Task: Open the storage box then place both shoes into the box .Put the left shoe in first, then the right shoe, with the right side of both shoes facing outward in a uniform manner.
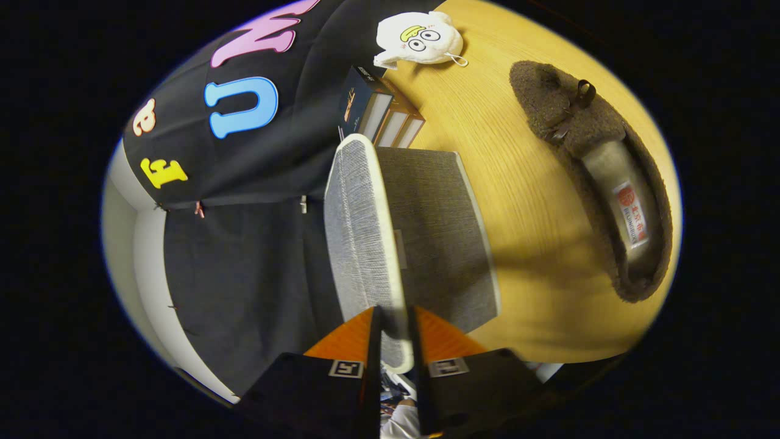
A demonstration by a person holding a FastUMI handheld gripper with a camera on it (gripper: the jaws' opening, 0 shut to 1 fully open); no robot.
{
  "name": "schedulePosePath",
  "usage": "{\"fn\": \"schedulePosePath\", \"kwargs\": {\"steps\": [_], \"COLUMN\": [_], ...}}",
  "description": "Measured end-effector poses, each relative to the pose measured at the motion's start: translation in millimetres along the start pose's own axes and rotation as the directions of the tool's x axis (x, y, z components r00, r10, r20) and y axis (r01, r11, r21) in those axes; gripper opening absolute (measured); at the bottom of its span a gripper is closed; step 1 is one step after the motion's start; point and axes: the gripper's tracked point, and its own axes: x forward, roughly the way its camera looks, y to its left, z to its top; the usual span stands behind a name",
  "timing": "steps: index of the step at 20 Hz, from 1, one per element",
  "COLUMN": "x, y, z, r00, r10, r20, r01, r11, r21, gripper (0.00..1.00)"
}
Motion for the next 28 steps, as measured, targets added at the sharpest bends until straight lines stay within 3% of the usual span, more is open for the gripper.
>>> {"fn": "schedulePosePath", "kwargs": {"steps": [5,11,18,28], "x": [-21.3,-20.0,-19.1,35.5], "y": [21.8,44.6,118.7,217.3], "z": [-9.2,-3.2,-15.8,-42.8], "r00": [0.999,0.998,0.993,0.999], "r10": [0.05,0.059,0.117,0.052], "r20": [-0.004,0.024,0.011,-0.011], "r01": [-0.05,-0.058,-0.117,-0.053], "r11": [0.999,0.998,0.993,0.973], "r21": [-0.022,-0.021,-0.033,-0.226], "gripper": [0.05,0.05,0.05,0.05]}}
